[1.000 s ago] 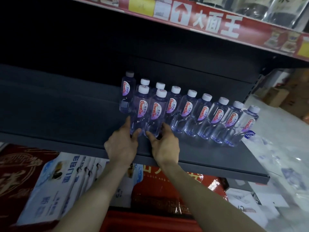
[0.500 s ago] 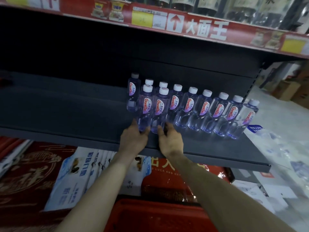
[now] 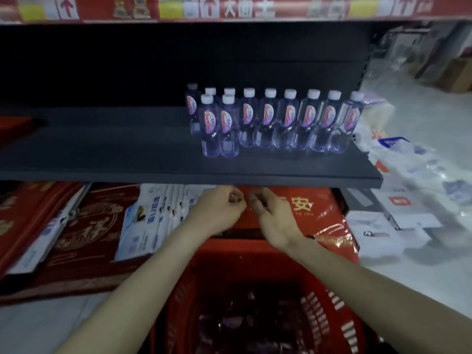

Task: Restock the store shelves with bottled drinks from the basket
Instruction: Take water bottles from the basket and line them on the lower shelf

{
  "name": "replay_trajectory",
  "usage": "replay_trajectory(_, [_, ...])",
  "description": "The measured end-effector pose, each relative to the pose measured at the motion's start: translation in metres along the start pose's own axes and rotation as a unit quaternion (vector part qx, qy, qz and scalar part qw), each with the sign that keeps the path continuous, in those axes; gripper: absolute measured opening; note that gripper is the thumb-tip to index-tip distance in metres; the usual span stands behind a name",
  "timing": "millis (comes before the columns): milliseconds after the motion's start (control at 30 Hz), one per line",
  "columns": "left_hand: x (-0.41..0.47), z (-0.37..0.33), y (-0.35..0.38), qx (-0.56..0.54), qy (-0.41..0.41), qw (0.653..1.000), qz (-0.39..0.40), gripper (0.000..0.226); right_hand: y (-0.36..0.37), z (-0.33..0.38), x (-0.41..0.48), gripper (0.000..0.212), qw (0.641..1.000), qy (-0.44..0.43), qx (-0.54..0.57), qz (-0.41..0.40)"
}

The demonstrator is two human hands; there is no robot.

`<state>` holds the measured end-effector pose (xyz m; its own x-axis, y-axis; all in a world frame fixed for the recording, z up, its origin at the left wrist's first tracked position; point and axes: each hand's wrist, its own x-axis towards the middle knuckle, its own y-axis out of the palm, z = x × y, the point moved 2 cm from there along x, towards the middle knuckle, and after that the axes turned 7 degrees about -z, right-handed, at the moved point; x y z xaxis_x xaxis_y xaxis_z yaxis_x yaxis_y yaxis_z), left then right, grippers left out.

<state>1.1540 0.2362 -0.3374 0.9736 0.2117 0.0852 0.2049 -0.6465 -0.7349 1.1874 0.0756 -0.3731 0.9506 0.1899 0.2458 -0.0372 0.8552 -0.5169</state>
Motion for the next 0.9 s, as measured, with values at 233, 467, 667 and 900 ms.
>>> replay_trajectory(233, [-0.061, 0.045, 0.079, 0.115, -0.013, 0.980, 0.160, 0.047, -0.002, -0.079, -0.087, 0.031, 0.975, 0.071, -0.099, 0.187])
replay_trajectory(467, [-0.069, 0.092, 0.125, 0.186, -0.027, 0.945, 0.267, 0.037, 0.010, -0.133, -0.117, 0.047, 0.909, 0.179, -0.231, 0.297])
replay_trajectory(667, [-0.063, 0.134, 0.164, 0.271, -0.075, 0.885, 0.372, 0.037, 0.008, -0.173, -0.138, 0.042, 0.863, 0.305, -0.265, 0.303])
replay_trajectory(900, [-0.076, 0.185, 0.205, 0.285, -0.114, 0.878, 0.368, 0.037, 0.027, -0.195, -0.162, 0.028, 0.786, 0.595, 0.088, 0.146])
